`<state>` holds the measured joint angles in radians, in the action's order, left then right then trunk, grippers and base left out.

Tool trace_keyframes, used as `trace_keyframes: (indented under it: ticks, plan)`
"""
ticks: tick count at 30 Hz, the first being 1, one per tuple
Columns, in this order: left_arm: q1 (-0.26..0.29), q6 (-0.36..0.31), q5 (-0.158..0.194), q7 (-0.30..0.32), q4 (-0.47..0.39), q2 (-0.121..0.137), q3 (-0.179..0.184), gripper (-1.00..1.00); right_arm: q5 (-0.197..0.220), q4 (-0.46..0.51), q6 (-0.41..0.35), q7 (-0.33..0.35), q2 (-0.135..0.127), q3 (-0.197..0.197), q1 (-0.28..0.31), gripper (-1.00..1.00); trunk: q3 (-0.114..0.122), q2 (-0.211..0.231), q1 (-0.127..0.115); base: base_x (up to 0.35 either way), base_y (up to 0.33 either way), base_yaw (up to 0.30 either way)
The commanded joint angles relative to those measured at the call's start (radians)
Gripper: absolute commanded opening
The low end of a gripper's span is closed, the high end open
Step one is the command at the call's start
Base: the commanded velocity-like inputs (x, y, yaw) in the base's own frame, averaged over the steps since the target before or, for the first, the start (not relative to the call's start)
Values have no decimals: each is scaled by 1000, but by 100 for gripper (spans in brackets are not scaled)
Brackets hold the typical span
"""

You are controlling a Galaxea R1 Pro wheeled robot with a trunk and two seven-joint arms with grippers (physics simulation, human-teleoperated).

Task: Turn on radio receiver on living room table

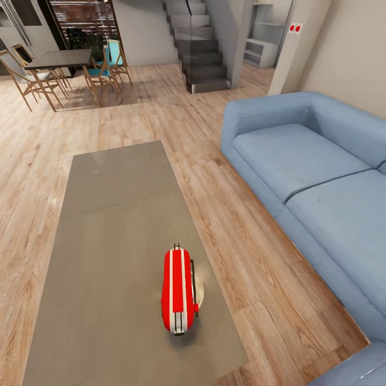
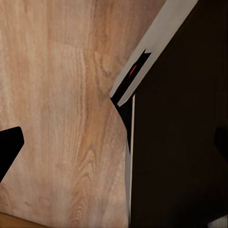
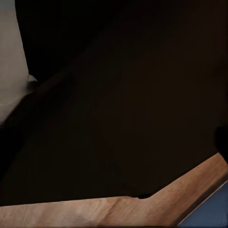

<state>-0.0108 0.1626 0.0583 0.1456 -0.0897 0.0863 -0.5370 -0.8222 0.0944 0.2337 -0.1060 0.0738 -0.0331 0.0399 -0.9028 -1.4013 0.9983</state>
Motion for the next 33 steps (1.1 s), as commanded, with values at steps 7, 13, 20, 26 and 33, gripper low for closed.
trace_keyframes:
  ticks: [7, 13, 20, 26, 33]
  plan:
    - [0, 0, 0, 0, 0, 0, 0, 100, 1, -2, 2, -1, -3, 12, 0, 100, 22, 49, -27, 0, 0, 0]
    - [0, 0, 0, 0, 0, 2, 0, 100, 1, -2, 4, -1, -4, 13, 0, 100, 41, 91, -50, 0, 0, 0]
    - [-6, -1, 5, -6, 6, 4, 7, 100, -6, 3, 10, -7, -6, 9, -6, 100, 47, 105, -58, 0, 0, 0]
    - [-26, -2, 10, -21, 27, 2, 16, 100, -12, 1, 24, -15, -7, 9, -8, 100, 47, 105, -58, 0, 0, 0]
    - [-26, -3, 6, -17, 33, 2, 17, 100, -10, -33, 23, -13, -7, 7, -6, 100, 47, 105, -58, 0, 0, 0]
